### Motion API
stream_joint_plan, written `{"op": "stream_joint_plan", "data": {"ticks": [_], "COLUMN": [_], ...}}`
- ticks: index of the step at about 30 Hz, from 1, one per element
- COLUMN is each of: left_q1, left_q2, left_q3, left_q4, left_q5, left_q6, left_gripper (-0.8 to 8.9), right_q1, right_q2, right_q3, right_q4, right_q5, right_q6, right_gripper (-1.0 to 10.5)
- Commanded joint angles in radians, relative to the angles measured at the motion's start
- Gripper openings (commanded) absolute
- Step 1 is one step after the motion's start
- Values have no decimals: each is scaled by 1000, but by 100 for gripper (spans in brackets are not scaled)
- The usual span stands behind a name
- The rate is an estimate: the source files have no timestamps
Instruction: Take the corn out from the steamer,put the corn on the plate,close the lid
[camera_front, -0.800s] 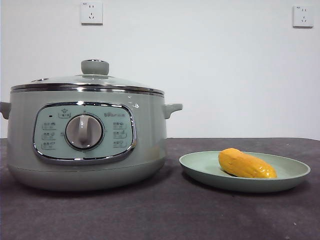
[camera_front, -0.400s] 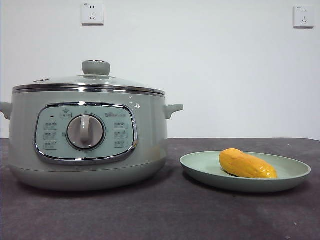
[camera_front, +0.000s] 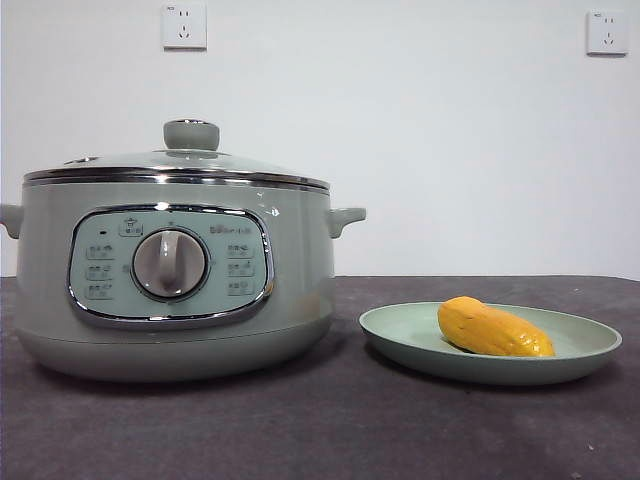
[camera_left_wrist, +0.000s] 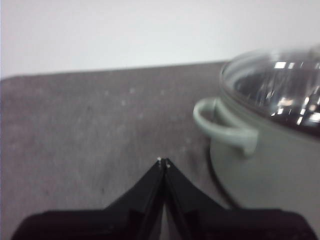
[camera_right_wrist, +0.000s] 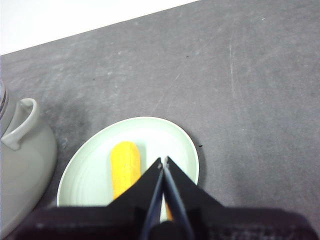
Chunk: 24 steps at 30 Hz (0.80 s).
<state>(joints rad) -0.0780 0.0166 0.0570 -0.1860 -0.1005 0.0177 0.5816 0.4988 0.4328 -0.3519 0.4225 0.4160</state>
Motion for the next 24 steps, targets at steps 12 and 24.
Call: {"op": "stream_joint_plan", "data": {"ticks": [12,24], "left_q1": [23,23], "left_q2": [-13,-13], "left_q3": [-51,-51], "left_q4": [2,2], "left_q5": [3,3], "left_q6": [-29,-29], "left_gripper": [-3,-3], "right_q1": [0,0], "right_q2": [-2,-2], "right_q3": [-2,-2], "right_q4": [2,2], "right_q5": [3,3], "right_q6": [12,12], "right_gripper": [3,3]}}
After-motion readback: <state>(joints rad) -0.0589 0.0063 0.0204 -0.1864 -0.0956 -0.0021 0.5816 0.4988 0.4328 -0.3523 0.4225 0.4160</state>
